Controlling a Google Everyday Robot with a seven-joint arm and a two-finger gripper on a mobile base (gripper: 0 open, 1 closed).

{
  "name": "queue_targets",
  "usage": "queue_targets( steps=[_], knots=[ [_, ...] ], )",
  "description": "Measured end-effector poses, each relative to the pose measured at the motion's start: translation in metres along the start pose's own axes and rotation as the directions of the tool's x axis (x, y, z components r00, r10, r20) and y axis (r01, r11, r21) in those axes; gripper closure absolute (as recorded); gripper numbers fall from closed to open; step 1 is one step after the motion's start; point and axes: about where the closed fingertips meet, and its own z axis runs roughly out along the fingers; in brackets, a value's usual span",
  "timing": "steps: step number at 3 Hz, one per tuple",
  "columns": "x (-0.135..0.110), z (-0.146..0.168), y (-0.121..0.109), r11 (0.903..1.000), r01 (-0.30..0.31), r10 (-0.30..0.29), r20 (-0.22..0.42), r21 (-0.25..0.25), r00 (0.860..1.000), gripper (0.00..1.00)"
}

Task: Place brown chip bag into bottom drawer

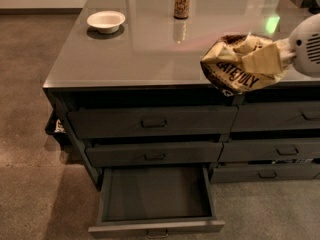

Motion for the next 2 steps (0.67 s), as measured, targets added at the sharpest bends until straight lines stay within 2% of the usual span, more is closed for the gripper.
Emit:
queue_targets(
  steps=[1,2],
  knots=[
    [-0.002,0.001,0.001,1.0,0.001,-0.001,0.003,-0.005,1.0,1.0],
    [0.007,0.013,0.024,0.9969,0.047,-0.048,-0.005,-0.063,0.999,1.0]
  ],
)
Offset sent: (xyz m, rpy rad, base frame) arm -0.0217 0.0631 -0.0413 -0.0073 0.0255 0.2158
